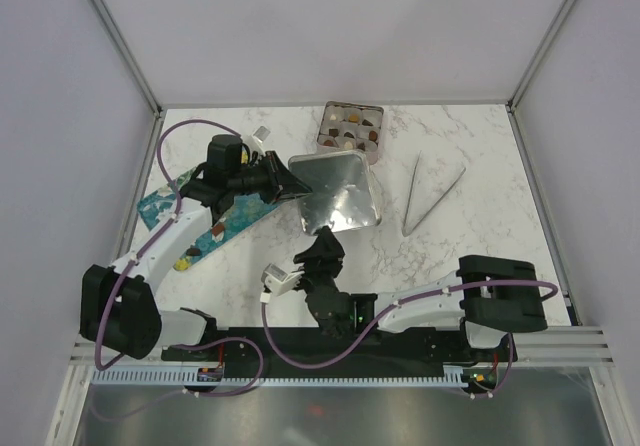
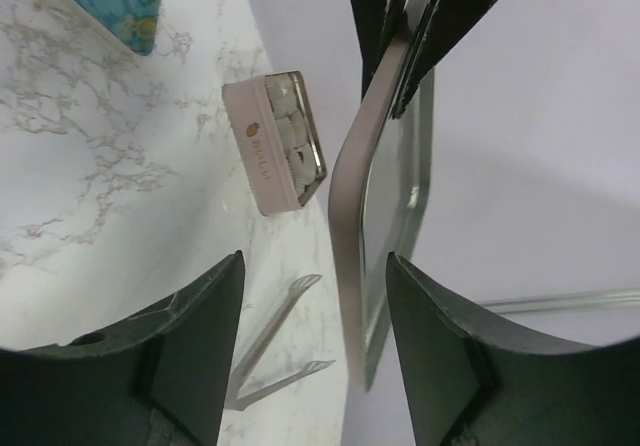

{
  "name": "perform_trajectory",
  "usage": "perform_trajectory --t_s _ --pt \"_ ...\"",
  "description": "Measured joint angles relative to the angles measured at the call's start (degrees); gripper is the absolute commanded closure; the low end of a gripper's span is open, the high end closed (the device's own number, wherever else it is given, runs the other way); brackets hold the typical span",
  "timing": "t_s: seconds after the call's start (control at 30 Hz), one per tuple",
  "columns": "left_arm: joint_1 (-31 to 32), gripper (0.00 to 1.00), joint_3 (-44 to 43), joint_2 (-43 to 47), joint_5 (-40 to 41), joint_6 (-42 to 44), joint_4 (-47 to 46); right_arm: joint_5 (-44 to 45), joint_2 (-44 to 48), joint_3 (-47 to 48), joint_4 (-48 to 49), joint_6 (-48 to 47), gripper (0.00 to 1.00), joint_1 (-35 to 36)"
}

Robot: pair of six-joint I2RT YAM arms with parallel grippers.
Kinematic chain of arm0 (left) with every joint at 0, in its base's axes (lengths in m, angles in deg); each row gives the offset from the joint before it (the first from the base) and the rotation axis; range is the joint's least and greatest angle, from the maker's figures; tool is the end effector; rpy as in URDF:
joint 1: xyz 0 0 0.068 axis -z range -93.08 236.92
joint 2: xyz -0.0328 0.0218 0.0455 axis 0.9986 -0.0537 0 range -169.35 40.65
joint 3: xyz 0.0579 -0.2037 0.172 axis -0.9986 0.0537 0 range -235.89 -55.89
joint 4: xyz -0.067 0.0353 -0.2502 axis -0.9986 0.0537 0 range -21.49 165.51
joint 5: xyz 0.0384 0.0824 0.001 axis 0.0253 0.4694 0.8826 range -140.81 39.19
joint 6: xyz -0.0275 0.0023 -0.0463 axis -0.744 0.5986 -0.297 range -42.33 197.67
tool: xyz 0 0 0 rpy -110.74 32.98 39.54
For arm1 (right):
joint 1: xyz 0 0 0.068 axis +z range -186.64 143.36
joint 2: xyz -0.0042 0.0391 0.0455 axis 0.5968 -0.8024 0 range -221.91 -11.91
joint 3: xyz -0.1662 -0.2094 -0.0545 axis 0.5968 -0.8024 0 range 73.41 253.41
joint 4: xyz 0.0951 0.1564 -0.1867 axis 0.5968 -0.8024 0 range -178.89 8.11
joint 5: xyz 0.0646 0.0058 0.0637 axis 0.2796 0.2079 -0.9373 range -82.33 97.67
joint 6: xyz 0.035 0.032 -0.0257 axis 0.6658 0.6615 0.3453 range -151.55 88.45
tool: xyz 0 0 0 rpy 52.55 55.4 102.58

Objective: Pack the chocolate

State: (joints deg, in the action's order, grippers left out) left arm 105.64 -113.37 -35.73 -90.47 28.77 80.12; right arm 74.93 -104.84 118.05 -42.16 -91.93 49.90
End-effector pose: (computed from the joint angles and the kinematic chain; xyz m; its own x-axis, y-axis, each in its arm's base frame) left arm 0.2734 -0.1166 0.2960 -0.8948 -0.3094 -0.3220 0.1421 0.4862 -0.8622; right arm 0.0527 0.3255 0.2210 0.2832 -0.8851 -0.3694 -0.1712 0.3323 -0.9275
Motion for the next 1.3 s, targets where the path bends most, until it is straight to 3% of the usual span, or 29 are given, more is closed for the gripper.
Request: perform_trajectory --t_s 0.17,0.2,0.47,0.7,0.8,1.1,1.23,1.3 --pt "0.0 0.79 2.8 2.8 0.0 -0.3 1.2 1.5 -5.9 -0.1 11.9 -10.3 0.44 -1.0" --pt "0.0 0.79 3.1 3.3 0.0 -0.3 1.4 1.7 -7.1 0.0 14.1 -12.2 0.52 -1.3" --pt "-0.2 0.79 7.1 6.8 1.4 -0.3 2.0 3.3 -15.1 1.5 32.3 -29.8 0.83 -2.0" --pt "-0.7 0.72 7.6 7.5 2.9 1.0 2.1 3.9 -19.8 3.4 37.9 -39.8 1.00 -2.0" --pt "-0.6 0.68 7.4 8.1 2.9 1.0 2.9 3.9 -20.0 3.4 37.9 -41.7 1.00 -2.0" --pt "-0.6 0.42 5.2 8.3 3.5 1.0 6.3 3.0 -20.6 3.4 38.2 -45.3 1.00 -2.0" --pt "-0.6 0.28 1.3 7.5 4.9 2.7 10.2 2.6 -20.5 3.9 38.0 -45.8 1.00 -2.1" --pt "-0.8 0.26 -1.8 6.8 6.7 4.1 12.5 2.5 -20.5 4.5 37.9 -45.6 1.00 -2.6"
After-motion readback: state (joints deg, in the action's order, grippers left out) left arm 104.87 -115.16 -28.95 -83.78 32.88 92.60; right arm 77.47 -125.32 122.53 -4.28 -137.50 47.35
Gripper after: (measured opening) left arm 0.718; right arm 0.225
